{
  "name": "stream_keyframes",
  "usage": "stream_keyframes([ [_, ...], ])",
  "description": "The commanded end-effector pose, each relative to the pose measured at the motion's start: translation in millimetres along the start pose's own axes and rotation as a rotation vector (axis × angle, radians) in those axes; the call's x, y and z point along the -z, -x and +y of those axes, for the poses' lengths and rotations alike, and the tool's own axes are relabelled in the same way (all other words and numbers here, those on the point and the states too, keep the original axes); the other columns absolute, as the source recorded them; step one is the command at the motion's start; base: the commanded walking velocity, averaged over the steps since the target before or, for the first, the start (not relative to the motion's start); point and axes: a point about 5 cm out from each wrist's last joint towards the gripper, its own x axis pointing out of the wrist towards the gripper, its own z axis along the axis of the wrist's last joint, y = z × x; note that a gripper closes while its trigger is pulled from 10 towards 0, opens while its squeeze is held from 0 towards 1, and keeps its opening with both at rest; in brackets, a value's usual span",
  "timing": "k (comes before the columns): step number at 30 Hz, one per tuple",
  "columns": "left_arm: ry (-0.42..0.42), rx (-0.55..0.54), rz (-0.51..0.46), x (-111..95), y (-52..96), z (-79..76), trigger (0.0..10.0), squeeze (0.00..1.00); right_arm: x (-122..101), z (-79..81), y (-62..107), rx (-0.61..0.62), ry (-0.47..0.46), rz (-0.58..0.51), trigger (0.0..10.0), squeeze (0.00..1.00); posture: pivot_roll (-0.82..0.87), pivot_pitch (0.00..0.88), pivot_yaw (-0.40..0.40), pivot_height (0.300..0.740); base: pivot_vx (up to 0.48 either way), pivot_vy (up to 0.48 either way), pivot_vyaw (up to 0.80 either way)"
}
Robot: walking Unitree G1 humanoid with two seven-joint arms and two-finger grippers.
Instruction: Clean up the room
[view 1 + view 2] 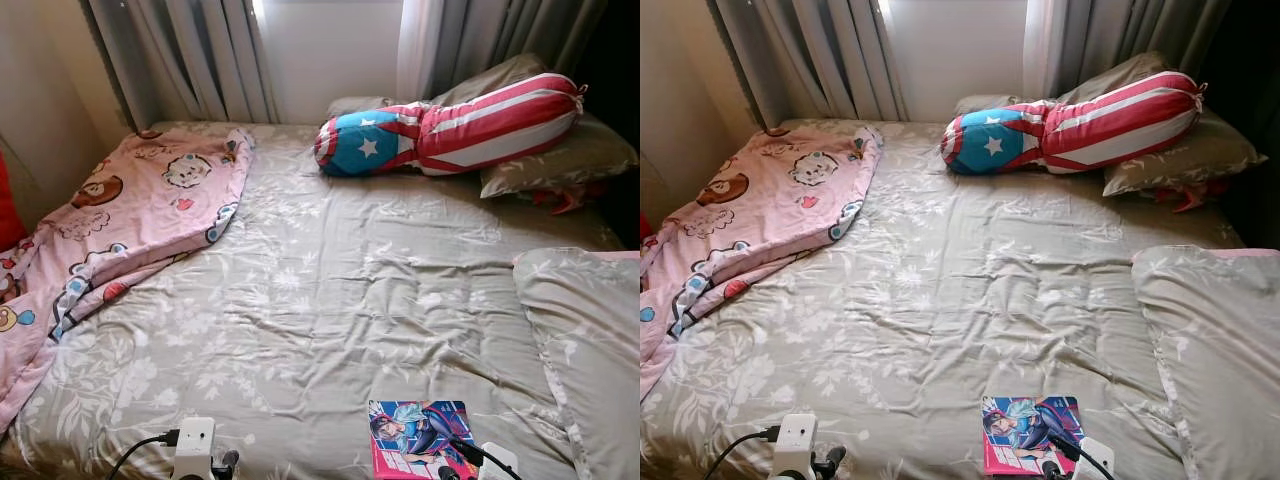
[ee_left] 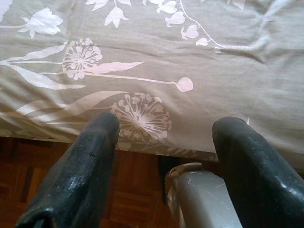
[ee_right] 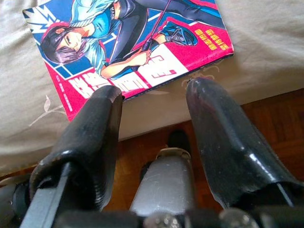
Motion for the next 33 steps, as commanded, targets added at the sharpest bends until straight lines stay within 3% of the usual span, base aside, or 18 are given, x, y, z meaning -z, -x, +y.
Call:
stream_keyframes([
  [1,-0.001,-0.007,0.019,3,0.4,0.0,10.0,0.00,4,-1.8,0.9,0.003,0.034,0.018,10.0,0.00,-0.02,0.000,0.014,0.740,0.000,0.000,0.00],
  [5,0.005,-0.013,0.019,3,0.1,0.0,10.0,0.00,2,-1.0,0.7,-0.002,0.044,0.009,10.0,0.00,-0.02,0.000,0.011,0.740,0.000,0.000,0.00],
  [14,0.006,-0.021,0.025,4,0.7,2.4,10.0,0.00,6,1.2,1.2,-0.005,0.075,0.020,10.0,0.00,-0.02,0.000,0.019,0.740,0.000,0.000,0.80],
  [18,0.005,-0.020,0.029,5,0.9,2.1,10.0,0.00,16,-8.8,5.5,0.006,0.070,0.038,10.0,0.00,-0.02,0.000,0.023,0.740,0.000,0.000,0.80],
  [33,0.001,-0.019,0.044,8,1.4,2.1,10.0,0.00,24,-13.5,8.7,0.003,0.056,0.054,10.0,0.00,-0.01,0.000,0.016,0.740,0.000,0.000,0.00],
])
